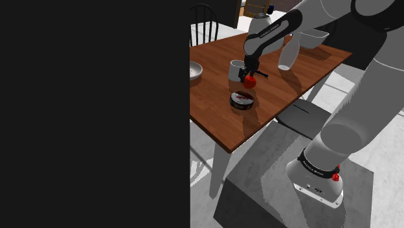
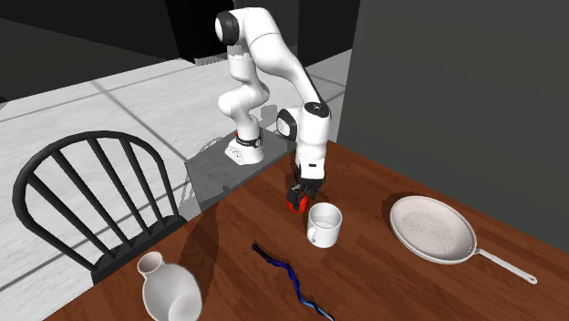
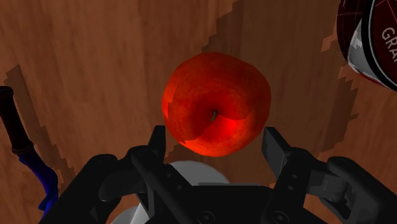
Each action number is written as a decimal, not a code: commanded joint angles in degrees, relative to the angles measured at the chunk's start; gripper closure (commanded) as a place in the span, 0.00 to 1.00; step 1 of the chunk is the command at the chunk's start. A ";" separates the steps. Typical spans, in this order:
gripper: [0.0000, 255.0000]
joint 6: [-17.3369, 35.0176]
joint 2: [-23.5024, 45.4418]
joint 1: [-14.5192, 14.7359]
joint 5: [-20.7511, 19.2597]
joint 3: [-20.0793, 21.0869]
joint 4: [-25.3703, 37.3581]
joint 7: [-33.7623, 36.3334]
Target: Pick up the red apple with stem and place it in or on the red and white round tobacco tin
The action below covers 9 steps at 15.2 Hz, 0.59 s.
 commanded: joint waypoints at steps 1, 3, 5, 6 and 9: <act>1.00 -0.02 0.02 -0.01 0.00 -0.01 -0.02 -0.01; 1.00 -0.02 0.04 -0.01 0.01 -0.01 0.00 -0.01; 1.00 0.00 0.05 0.00 0.01 0.00 -0.02 0.00; 1.00 0.00 0.02 0.00 0.00 0.00 -0.04 0.01; 1.00 -0.76 -0.48 0.02 -0.07 0.01 0.23 0.00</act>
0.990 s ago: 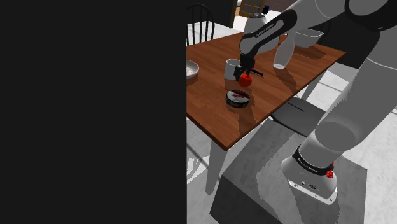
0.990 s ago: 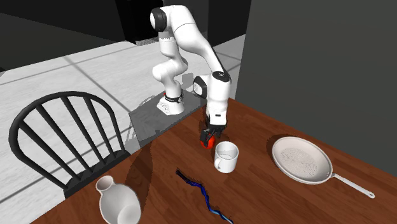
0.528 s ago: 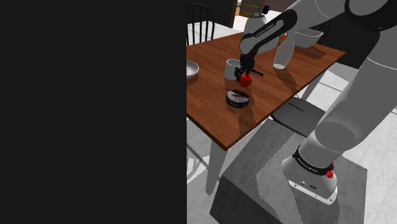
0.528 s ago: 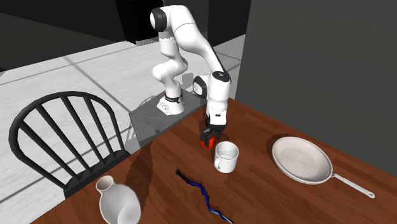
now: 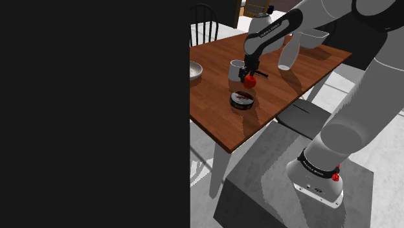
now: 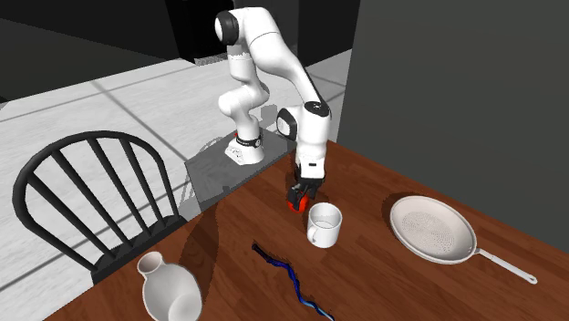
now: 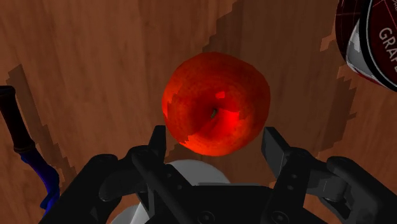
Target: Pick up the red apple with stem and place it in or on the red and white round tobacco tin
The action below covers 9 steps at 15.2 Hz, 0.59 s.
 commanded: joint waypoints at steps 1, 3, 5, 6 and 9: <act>1.00 -1.17 -0.74 0.04 -0.10 0.01 0.39 0.01; 1.00 -2.69 -1.67 0.08 -0.20 0.03 1.00 -0.03; 1.00 -4.22 -2.56 0.13 -0.29 0.06 1.65 -0.07; 1.00 -4.98 -2.99 0.15 -0.33 0.08 1.99 -0.10; 1.00 -7.27 -4.20 0.21 -0.43 0.14 3.09 -0.19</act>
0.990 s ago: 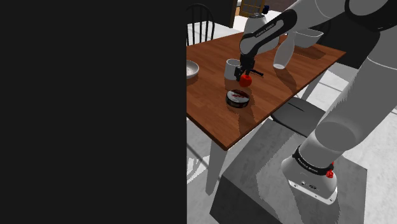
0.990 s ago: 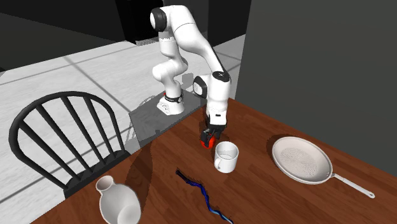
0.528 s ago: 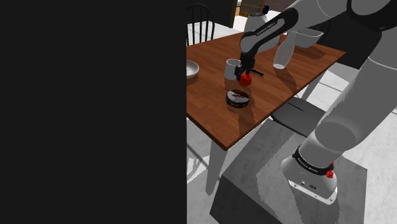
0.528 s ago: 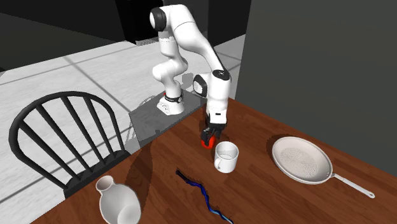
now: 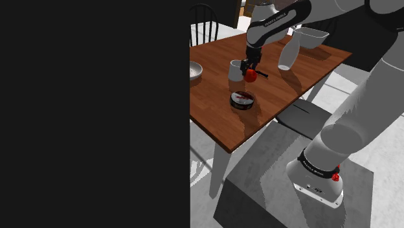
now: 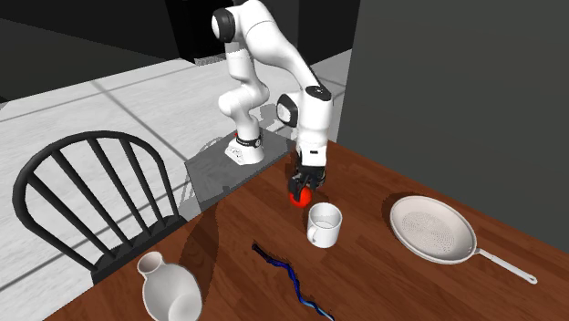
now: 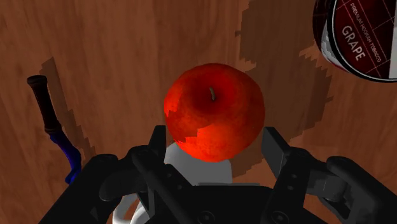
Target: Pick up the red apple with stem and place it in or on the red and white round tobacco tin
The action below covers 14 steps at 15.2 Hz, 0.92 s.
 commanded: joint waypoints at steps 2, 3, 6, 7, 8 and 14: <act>1.00 -2.36 -1.22 0.02 -0.09 0.03 1.15 -0.18; 1.00 -3.13 -1.58 0.04 -0.11 0.06 1.56 -0.21; 1.00 -5.42 -2.57 0.09 -0.15 0.14 2.88 -0.34; 1.00 -6.18 -2.87 0.11 -0.16 0.16 3.34 -0.38; 1.00 -6.94 -3.17 0.13 -0.17 0.19 3.82 -0.43; 1.00 -10.78 -4.46 0.22 -0.17 0.34 6.39 -0.69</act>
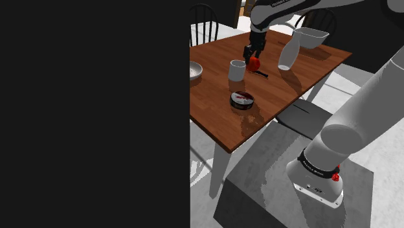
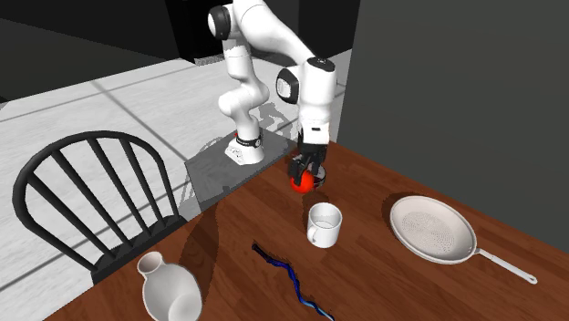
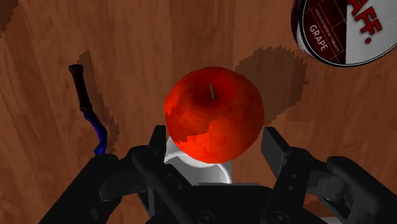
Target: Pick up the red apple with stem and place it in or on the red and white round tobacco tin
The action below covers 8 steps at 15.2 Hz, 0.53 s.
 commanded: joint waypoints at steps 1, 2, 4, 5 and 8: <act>1.00 -0.62 -1.63 0.48 -0.40 0.67 -1.18 1.30; 1.00 -0.86 -3.14 0.97 -0.75 1.37 -2.58 2.66; 1.00 -1.44 -6.02 1.91 -1.25 2.89 -5.20 5.34; 1.00 -1.78 -7.40 2.37 -1.40 3.70 -6.41 6.67; 1.00 -2.96 -11.29 3.77 -1.48 6.25 -9.66 10.59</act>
